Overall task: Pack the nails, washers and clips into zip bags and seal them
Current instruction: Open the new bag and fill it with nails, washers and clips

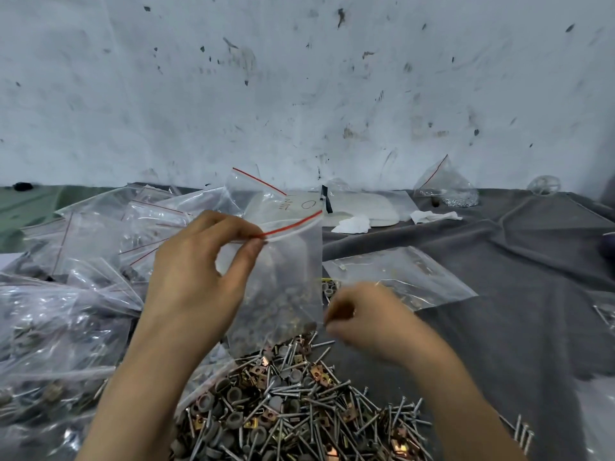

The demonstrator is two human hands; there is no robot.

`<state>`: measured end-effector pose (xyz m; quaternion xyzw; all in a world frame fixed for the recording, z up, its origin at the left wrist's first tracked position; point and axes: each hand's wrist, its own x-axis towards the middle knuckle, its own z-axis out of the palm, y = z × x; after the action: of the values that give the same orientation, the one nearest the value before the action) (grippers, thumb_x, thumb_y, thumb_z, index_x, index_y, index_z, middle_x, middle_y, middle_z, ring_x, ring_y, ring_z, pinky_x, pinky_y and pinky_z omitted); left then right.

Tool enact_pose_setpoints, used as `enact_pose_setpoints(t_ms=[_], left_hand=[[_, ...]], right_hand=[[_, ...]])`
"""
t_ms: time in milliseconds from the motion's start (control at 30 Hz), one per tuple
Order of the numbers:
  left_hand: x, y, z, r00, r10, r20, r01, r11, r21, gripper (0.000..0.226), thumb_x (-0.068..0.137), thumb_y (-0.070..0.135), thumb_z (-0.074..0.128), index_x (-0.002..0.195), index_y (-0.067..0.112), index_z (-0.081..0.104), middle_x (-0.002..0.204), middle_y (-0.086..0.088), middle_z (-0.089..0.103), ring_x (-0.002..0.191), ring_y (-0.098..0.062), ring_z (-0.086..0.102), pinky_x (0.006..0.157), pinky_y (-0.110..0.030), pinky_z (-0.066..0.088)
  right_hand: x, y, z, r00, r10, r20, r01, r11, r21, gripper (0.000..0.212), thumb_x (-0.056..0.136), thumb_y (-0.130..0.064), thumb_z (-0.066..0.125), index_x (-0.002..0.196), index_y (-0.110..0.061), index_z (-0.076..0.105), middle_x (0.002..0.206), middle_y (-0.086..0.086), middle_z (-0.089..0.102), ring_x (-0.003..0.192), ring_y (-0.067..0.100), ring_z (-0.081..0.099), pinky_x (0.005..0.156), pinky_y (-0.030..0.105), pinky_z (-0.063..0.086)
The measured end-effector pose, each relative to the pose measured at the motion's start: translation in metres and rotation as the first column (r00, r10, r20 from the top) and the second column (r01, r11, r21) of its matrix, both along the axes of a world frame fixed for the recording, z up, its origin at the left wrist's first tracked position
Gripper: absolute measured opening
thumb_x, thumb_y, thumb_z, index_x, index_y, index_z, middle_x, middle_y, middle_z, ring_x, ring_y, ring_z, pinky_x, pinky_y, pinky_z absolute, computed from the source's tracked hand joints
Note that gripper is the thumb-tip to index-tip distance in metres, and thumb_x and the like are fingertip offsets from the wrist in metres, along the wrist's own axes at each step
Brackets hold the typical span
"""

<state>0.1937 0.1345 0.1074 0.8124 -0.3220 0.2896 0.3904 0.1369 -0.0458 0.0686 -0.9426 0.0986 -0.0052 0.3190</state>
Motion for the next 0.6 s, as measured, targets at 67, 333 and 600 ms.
enact_pose_setpoints(t_ms=[67,333,600], left_hand=[[0.0,0.0,0.001,1.0,-0.001,-0.007,0.001,1.0,-0.022,0.02,0.085,0.012,0.066,0.082,0.032,0.063,0.087,0.022,0.058,0.082,0.023,0.048,0.071,0.002,0.031],[-0.001,-0.001,-0.001,0.999,-0.04,-0.017,0.04,0.999,0.006,0.018,0.086,0.015,0.066,0.082,0.033,0.064,0.089,0.019,0.06,0.081,0.019,0.05,0.07,0.0,0.033],[0.0,-0.001,-0.002,0.998,-0.065,-0.026,0.066,0.997,0.04,0.015,0.085,0.018,0.066,0.083,0.033,0.064,0.089,0.017,0.061,0.082,0.018,0.049,0.07,-0.001,0.032]], right_hand=[[0.009,0.011,-0.021,0.975,0.107,-0.196,-0.115,0.993,-0.031,0.014,0.087,-0.008,0.064,0.1,-0.011,0.071,0.104,0.007,0.069,0.093,0.019,0.065,0.085,0.028,0.053],[0.029,0.022,-0.055,0.945,0.103,-0.311,-0.163,0.971,-0.176,0.021,0.081,-0.008,0.072,0.1,0.0,0.068,0.109,0.017,0.066,0.1,0.031,0.063,0.086,0.037,0.053],[0.003,-0.007,-0.009,0.994,0.113,-0.007,-0.106,0.953,0.283,0.017,0.083,0.001,0.067,0.078,-0.014,0.06,0.07,0.0,0.064,0.059,0.009,0.061,0.061,0.021,0.052]])
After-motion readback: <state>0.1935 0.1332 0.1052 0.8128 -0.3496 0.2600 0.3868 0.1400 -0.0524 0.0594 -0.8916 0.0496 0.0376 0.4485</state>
